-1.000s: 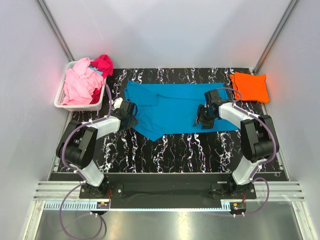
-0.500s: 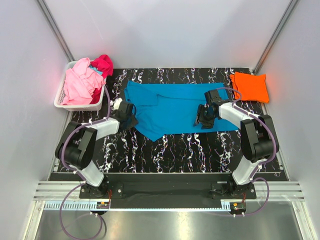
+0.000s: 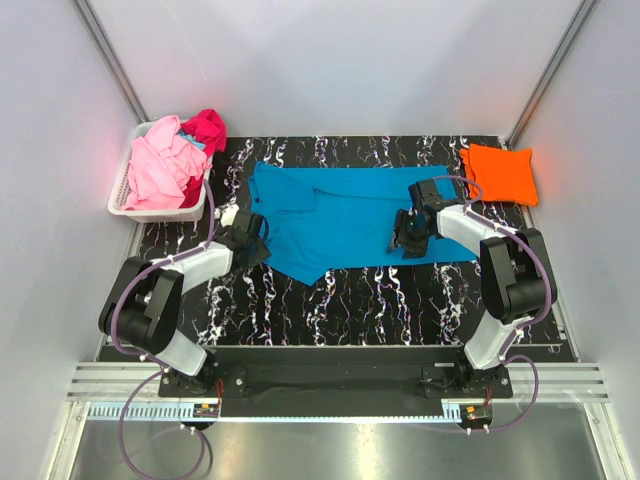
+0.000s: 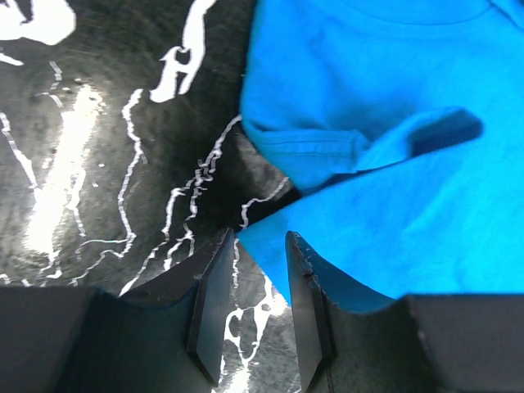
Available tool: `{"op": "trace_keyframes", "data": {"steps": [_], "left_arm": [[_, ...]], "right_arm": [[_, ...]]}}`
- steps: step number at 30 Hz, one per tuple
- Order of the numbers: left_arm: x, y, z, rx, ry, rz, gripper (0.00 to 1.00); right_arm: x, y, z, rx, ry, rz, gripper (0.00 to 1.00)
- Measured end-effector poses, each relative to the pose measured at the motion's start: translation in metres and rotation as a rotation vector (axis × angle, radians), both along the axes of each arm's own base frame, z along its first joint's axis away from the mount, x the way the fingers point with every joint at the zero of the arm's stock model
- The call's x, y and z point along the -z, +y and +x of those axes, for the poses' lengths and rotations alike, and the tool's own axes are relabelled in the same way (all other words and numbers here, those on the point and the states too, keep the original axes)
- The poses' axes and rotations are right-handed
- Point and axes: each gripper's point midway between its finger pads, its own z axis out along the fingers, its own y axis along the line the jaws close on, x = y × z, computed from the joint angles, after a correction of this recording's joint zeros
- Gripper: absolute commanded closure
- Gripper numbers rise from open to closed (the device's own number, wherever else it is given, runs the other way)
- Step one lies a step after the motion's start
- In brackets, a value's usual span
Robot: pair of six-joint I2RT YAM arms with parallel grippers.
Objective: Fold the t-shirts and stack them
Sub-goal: Fold the tshirt
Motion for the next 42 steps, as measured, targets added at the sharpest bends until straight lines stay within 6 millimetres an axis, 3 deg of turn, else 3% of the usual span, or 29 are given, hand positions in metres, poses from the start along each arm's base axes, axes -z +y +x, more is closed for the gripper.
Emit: {"op": "trace_keyframes", "data": {"steps": [9,18,27,34,37,42], "left_arm": [[0.005,0.006,-0.006,-0.010,0.028,0.029,0.62],[0.004,-0.010,0.012,0.016,-0.005,-0.025,0.62],[0.005,-0.010,0.010,0.018,0.017,-0.020,0.67],[0.007,-0.007,0.006,0.014,0.038,-0.009,0.84],[0.007,-0.007,0.005,0.012,0.040,-0.012,1.00],[0.006,-0.008,0.004,0.016,0.040,-0.014,1.00]], "right_arm": [[0.000,0.000,0.000,0.000,0.000,0.000,0.45],[0.000,0.000,0.000,0.000,0.000,0.000,0.45],[0.000,0.000,0.000,0.002,0.000,0.001,0.45],[0.000,0.000,0.000,0.008,0.001,0.003,0.45],[0.000,0.000,0.000,0.008,0.001,0.002,0.45],[0.000,-0.001,0.001,0.014,-0.001,-0.005,0.45]]}}
